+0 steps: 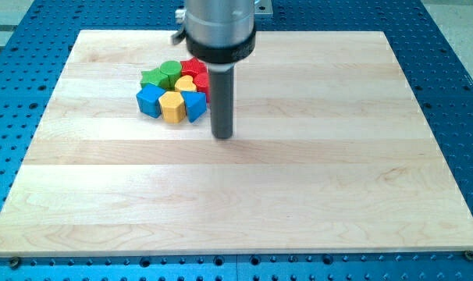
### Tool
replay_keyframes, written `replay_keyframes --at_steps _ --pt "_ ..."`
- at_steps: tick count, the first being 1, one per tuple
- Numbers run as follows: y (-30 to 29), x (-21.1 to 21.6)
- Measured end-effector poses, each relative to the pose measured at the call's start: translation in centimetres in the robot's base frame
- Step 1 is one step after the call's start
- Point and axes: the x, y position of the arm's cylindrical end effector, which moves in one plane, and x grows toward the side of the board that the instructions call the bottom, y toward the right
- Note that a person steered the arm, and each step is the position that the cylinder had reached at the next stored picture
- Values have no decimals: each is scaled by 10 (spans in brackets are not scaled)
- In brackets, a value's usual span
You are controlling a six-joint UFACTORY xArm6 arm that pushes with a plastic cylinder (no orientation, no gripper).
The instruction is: Slide the blue cube to the left of the yellow heart
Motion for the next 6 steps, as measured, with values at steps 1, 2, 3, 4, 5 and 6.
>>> replay_keyframes --at_steps 1,2,3,4,5,6 --pt "-32 20" --pt "-125 19" --pt "-149 5" --pt "-137 -23" --pt "-123 -59" --pt "-122 -68"
